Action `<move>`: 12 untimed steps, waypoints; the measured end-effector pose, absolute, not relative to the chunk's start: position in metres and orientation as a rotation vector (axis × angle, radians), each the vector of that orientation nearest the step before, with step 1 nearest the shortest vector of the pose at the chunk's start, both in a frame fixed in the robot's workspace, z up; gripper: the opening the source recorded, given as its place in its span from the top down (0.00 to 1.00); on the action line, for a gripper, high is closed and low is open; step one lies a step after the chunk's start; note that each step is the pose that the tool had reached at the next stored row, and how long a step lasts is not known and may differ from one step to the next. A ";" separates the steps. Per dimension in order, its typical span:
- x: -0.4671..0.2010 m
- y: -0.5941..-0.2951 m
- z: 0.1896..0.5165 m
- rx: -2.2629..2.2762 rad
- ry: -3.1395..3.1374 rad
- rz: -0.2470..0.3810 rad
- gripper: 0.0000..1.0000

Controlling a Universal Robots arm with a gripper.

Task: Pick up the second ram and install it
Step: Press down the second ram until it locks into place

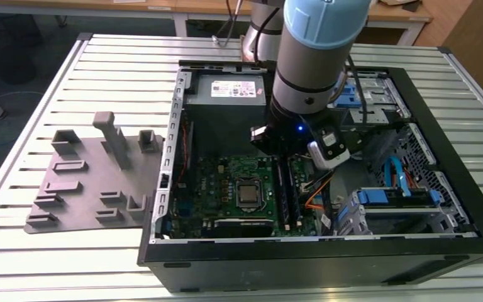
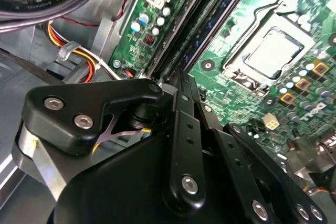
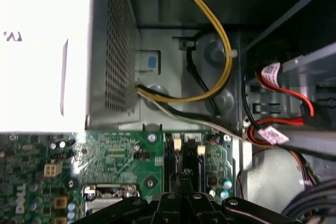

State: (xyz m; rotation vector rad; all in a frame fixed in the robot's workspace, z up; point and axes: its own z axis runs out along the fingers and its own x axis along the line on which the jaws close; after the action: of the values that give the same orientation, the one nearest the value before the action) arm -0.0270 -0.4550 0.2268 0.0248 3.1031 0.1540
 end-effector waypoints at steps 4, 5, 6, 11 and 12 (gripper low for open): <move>-0.027 -0.451 0.223 0.023 3.103 0.154 0.93; -0.027 -0.450 0.222 0.022 3.103 0.154 0.93; -0.027 -0.450 0.221 0.021 3.103 0.154 0.93; -0.028 -0.450 0.217 0.019 3.104 0.153 0.93; -0.028 -0.450 0.216 0.019 3.104 0.152 0.93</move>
State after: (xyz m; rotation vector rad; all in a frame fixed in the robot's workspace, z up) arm -0.0276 -0.4495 0.2158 0.0190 3.1037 0.1524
